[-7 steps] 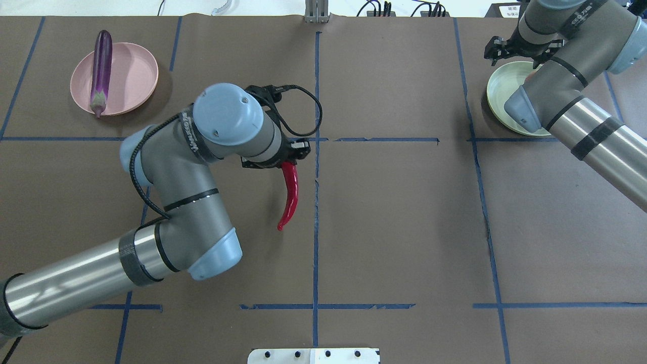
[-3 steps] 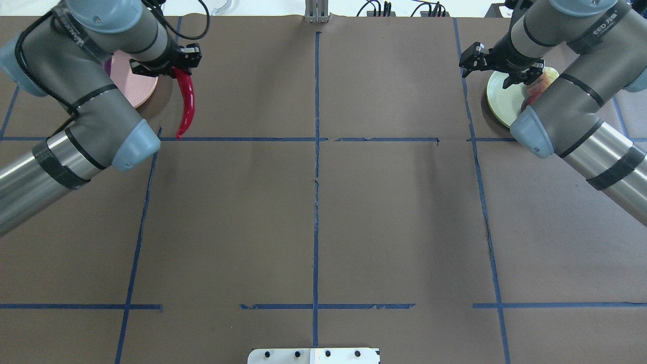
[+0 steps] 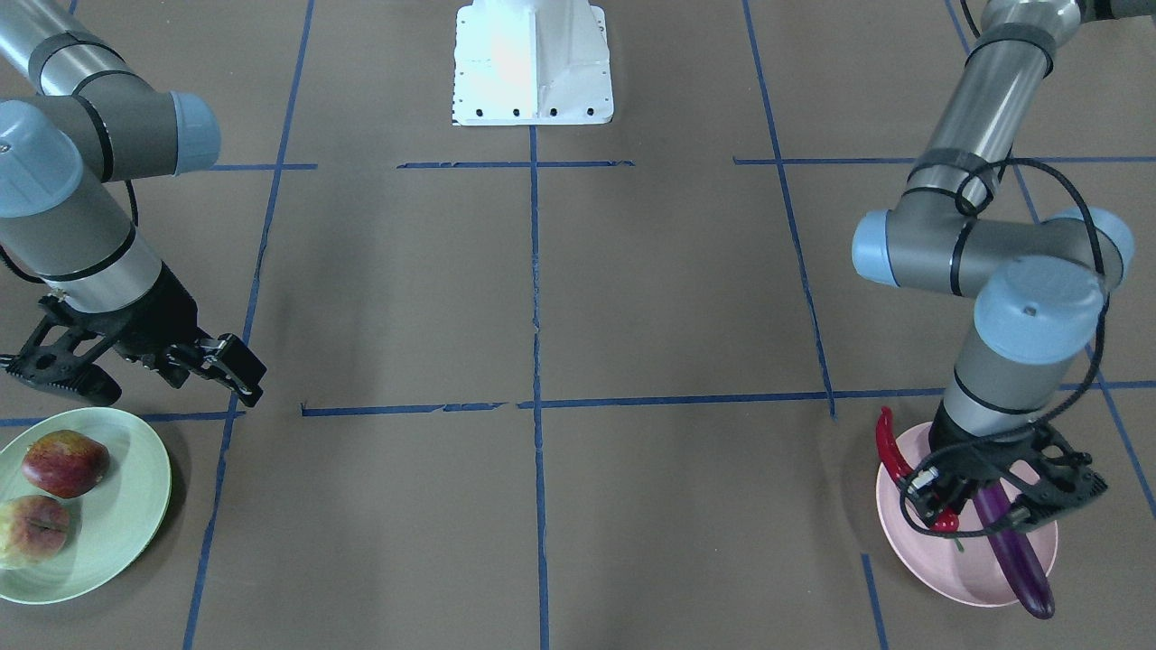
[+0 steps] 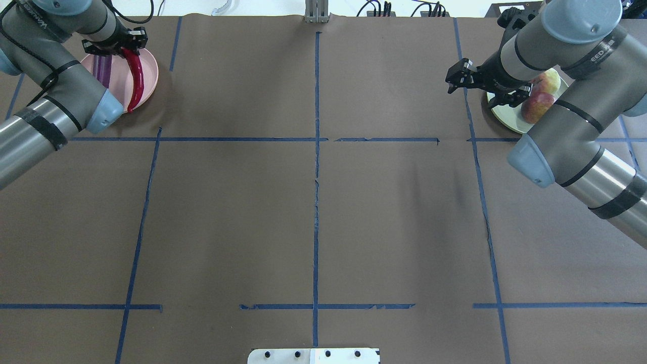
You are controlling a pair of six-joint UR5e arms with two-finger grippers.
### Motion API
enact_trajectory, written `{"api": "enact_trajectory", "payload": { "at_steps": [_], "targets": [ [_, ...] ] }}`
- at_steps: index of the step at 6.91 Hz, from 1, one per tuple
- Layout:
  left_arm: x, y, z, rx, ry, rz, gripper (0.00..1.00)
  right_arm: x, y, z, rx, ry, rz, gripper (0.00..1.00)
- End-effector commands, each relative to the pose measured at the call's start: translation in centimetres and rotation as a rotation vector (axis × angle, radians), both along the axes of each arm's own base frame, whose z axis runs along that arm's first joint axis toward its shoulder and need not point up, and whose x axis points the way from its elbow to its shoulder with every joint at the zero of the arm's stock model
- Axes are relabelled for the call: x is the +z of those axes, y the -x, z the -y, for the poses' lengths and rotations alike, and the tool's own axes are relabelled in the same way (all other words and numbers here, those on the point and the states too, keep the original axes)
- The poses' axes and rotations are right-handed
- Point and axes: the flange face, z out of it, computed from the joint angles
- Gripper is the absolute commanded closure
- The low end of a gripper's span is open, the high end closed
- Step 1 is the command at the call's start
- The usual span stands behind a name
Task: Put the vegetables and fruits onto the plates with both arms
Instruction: 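Place the chili on the pink plate while the right gripper releases the pale apple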
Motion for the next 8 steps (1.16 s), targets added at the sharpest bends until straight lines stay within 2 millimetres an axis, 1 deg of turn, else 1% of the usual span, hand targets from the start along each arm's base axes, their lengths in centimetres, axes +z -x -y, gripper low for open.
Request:
{"api": "enact_trajectory", "payload": {
  "at_steps": [1,2,3,4,5,6,7,8],
  "targets": [
    [2.4,0.6,1.7,-0.023,-0.002,0.024,0.01,-0.6,1.7,-1.7,0.009,-0.001,0.001,0.0],
    [2.1,0.9,1.9,-0.026,-0.007,0.021,0.0,-0.3,1.6,-1.6,0.011,0.002,-0.002,0.0],
    [1.0,2.2,2.4,-0.015,-0.044,0.02,0.0,-0.1,1.1,-1.9,0.009,0.002,-0.001,0.0],
    [-0.6,3.2,2.0,0.031,-0.088,0.002,0.0,2.2,-1.4,-2.7,0.01,0.02,-0.014,0.0],
    [1.3,6.0,-0.5,0.105,-0.084,-0.051,0.0,5.2,-6.2,-2.2,-0.034,0.0,-0.033,0.0],
    [2.1,7.7,-4.5,0.161,-0.119,-0.07,0.0,8.4,-11.4,-2.4,-0.077,-0.013,-0.038,0.0],
    [-0.7,9.4,-7.2,0.207,-0.125,-0.103,0.0,12.4,-18.2,-3.6,-0.117,-0.017,-0.01,0.0],
    [-3.7,10.7,-10.5,0.234,-0.104,-0.12,0.0,15.1,-23.6,-5.2,-0.159,-0.028,0.044,0.0]
  ]
}}
